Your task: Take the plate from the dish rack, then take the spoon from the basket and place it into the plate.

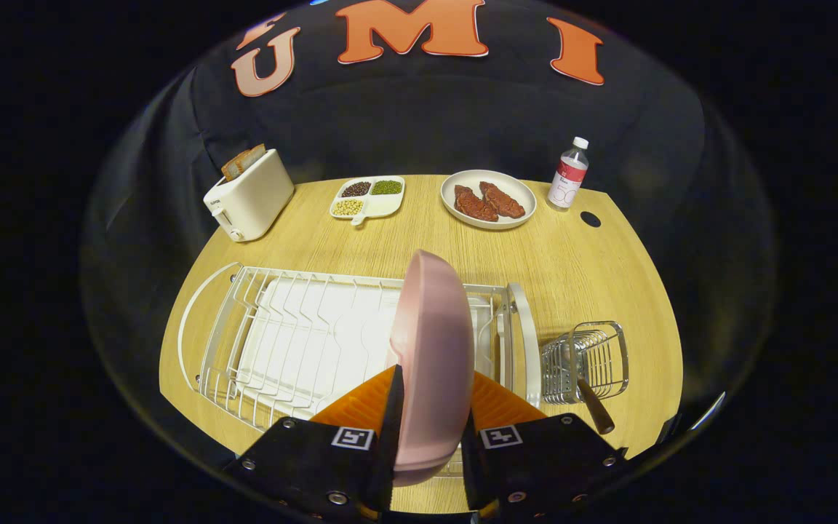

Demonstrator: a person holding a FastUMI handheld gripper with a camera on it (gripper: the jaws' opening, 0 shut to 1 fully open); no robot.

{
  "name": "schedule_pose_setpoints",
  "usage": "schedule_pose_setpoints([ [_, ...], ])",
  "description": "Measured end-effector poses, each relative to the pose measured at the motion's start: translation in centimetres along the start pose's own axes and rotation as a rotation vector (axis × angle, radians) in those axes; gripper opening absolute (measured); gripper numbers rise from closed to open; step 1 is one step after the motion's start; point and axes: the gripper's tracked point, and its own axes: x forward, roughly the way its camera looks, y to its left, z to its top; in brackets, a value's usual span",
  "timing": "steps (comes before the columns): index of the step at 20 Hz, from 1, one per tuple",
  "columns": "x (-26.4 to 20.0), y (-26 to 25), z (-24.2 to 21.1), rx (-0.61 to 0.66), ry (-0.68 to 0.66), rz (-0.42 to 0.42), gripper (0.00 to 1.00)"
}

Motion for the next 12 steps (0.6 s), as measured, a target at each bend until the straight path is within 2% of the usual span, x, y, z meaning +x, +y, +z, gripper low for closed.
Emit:
schedule_pose_setpoints([
  [2,-0.5,-0.2,0.8,0.0,-0.015,-0.022,0.37],
  [5,-1.4,-1.5,3.2,-0.066,-0.091,-0.115,0.32],
  [12,-1.4,-0.9,3.5,-0.106,-0.091,-0.15,0.29],
])
